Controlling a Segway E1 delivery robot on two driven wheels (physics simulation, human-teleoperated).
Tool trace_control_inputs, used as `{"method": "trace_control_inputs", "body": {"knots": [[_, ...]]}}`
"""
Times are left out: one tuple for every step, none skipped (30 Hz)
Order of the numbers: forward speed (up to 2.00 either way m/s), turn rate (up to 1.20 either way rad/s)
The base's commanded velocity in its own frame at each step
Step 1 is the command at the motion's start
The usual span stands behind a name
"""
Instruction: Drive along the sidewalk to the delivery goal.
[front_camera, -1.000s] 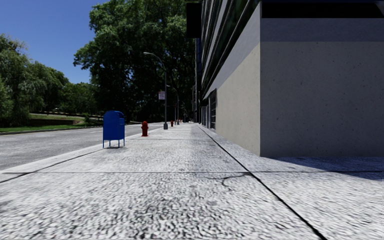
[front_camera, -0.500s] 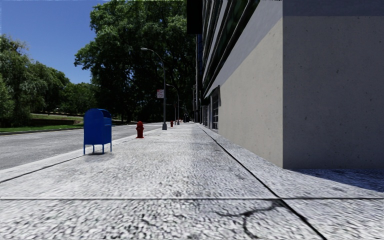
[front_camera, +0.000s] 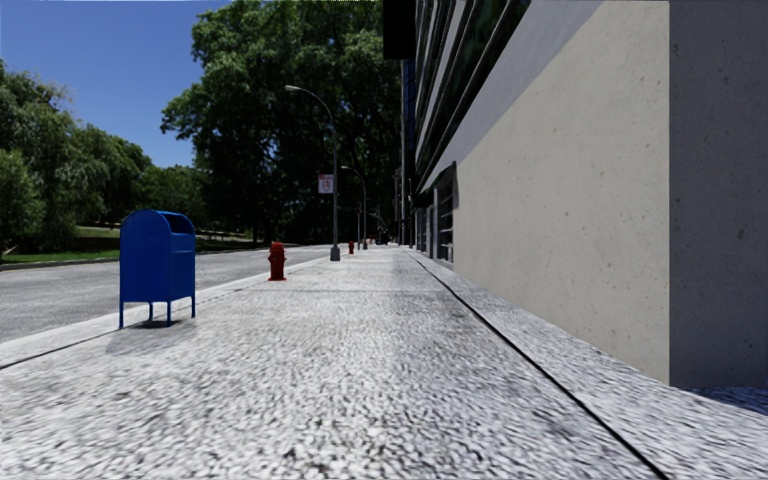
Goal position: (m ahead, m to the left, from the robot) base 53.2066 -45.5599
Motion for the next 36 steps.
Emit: {"method": "trace_control_inputs", "body": {"knots": [[2.00, 0.00], [2.00, 0.00], [2.00, 0.00], [2.00, 0.00], [2.00, 0.00], [2.00, 0.00], [2.00, 0.00], [2.00, 0.00], [2.00, 0.00], [2.00, 0.00], [2.00, 0.00], [2.00, 0.00], [2.00, 0.00], [2.00, 0.00], [2.00, 0.00], [2.00, 0.00], [2.00, 0.00], [2.00, 0.00], [2.00, 0.00], [2.00, 0.00], [2.00, 0.00], [2.00, 0.00], [2.00, 0.00], [2.00, 0.00], [2.00, 0.00], [1.99, 0.00], [1.99, 0.00], [1.99, 0.00], [1.98, 0.00], [1.98, 0.00], [1.98, 0.00], [1.98, 0.00], [1.98, 0.00], [1.98, 0.00], [1.98, 0.00], [1.97, 0.00]]}}
